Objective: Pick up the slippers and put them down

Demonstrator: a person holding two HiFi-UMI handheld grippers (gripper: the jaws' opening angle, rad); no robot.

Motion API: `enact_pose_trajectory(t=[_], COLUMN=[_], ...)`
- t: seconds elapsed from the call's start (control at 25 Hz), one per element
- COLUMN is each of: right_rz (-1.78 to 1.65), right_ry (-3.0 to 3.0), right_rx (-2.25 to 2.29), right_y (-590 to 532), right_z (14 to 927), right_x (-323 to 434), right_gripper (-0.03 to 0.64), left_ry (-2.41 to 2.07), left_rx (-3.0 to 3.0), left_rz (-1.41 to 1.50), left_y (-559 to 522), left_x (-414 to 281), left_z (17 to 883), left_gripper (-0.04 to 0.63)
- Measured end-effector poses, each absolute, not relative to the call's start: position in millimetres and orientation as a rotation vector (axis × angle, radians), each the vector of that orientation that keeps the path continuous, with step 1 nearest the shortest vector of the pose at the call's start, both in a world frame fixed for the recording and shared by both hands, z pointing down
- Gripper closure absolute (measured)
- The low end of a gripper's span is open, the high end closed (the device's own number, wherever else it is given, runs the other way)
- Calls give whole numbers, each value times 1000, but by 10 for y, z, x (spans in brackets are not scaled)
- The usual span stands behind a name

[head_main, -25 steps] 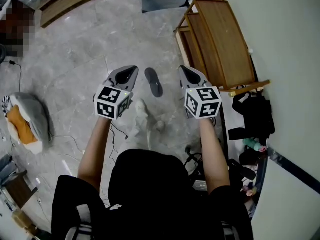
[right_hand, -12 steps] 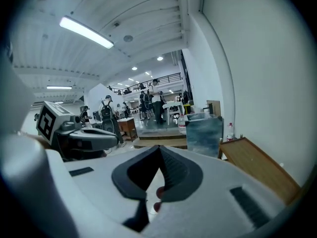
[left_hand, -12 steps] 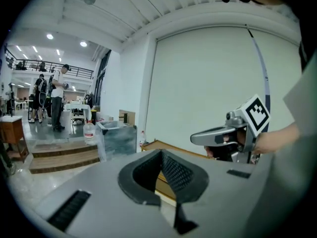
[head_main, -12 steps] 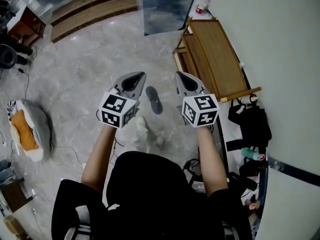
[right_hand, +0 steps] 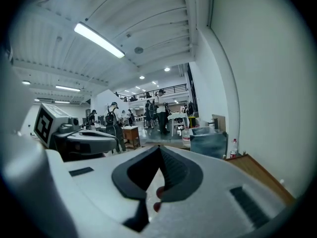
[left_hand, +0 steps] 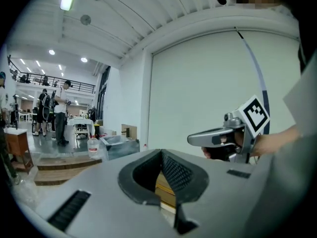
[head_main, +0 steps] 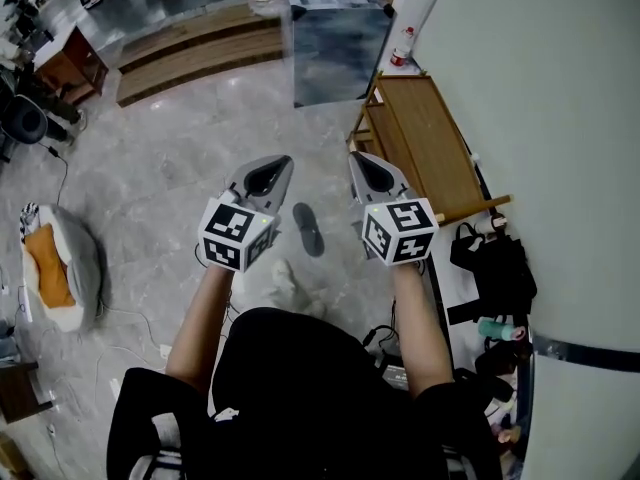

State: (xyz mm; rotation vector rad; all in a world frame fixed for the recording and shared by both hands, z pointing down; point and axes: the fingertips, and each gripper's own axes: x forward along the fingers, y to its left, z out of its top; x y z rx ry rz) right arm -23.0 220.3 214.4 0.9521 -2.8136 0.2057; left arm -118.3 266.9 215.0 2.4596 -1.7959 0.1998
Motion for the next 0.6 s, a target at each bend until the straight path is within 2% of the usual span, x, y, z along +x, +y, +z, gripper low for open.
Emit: enact_pose_trajectory(t=[0.6], right_rz=[37], right_ry=[-2890], right_rx=[974], right_y=[2603], right_z=[1542], right_x=[-137], right_gripper=[618], left_ry=[-1879], left_rx=[2558], left_rz=[97], left_y=[2991], left_x=[-1077], left_z=[1554], left_gripper=[591])
